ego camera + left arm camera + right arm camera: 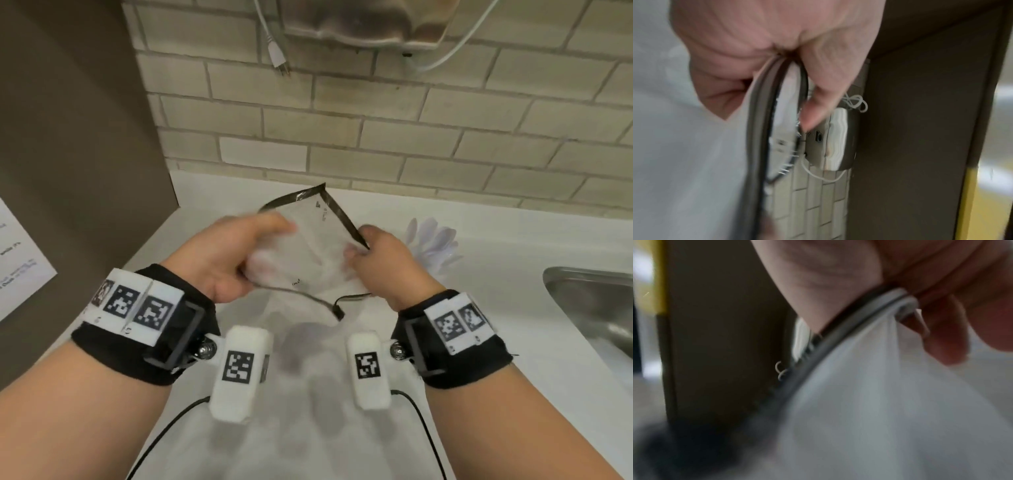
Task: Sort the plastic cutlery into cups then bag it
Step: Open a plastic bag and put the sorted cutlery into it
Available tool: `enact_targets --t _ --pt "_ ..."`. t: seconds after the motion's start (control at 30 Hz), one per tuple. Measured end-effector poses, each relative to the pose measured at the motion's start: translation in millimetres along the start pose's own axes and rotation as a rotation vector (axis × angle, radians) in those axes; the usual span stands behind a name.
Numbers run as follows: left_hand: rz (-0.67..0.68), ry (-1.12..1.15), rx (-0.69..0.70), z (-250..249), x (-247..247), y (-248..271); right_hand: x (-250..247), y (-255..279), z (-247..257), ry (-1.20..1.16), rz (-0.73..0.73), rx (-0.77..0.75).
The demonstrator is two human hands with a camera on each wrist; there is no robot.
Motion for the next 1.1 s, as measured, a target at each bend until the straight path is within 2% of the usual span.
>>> enact_targets --t 0.07,0.1,0.13,0.17,0.2,0.27,0.33,0.4,0.47,0.53,0.57,0.6,0.67,0.73,0.77,0.83,0.93,1.03,1.1 --pt "-0.110 -0.631 -0.075 11 -5 0 1 3 4 -0.454 0.034 0.000" --pt "-0.160 -0.786 -0.078 16 -7 -3 3 3 8 -0.628 0.063 -0.002" --pt "-0.197 -0.811 -0.073 18 -7 -4 6 2 10 -0.732 0.094 -0.011" --pt "-0.201 -0.729 -0.063 20 -11 -7 9 1 11 -0.749 0.112 -0.028" --pt "-0.182 -0.546 -0.045 21 -12 -9 11 0 10 -0.644 0.111 -0.042" --pt "-0.115 -0.187 -0.025 22 -10 -11 13 -2 5 -0.265 0.134 -0.067" --pt "-0.048 0.042 -0.048 23 -6 -12 13 -3 0 0.028 0.157 -0.083" --pt "0.028 0.209 -0.098 26 -2 -9 10 -7 -9 0.232 0.135 -0.039" --pt "0.077 0.239 -0.144 34 0 -7 8 -11 -16 0.314 0.093 0.023" --pt "0.090 0.109 -0.183 47 -2 -7 7 -14 -18 0.217 0.038 0.013" --pt "0.068 0.067 -0.203 53 -5 -8 7 -14 -17 0.072 0.022 -0.020" --pt "0.028 0.077 -0.208 57 -8 -9 8 -11 -14 -0.131 0.051 -0.061" --pt "-0.044 0.170 -0.183 59 -13 -11 13 -5 -7 -0.505 0.205 -0.171" --pt "-0.112 0.245 -0.121 57 -16 -12 17 1 -2 -0.610 0.312 -0.304" --pt "-0.150 0.268 -0.094 56 -17 -13 18 3 -2 -0.572 0.322 -0.334" --pt "-0.163 0.279 -0.081 55 -16 -12 20 3 -4 -0.306 0.300 -0.327" --pt "0.044 0.335 -0.026 57 -8 -6 22 -3 -10 0.279 0.301 -0.168" --pt "0.155 0.255 0.227 56 -3 1 24 -6 -12 0.385 0.348 -0.106" --pt "0.224 0.079 0.269 56 -1 2 28 -6 -11 0.447 0.381 -0.139"
Point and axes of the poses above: each hand's wrist, its own y-axis away from the middle knuckle, its own x-axis out of the palm, z = x × y, the point moved 3 cm from there along -y, towards the middle knuckle, and after that the axes turned 10 degrees about z, right-handed, at the moved point
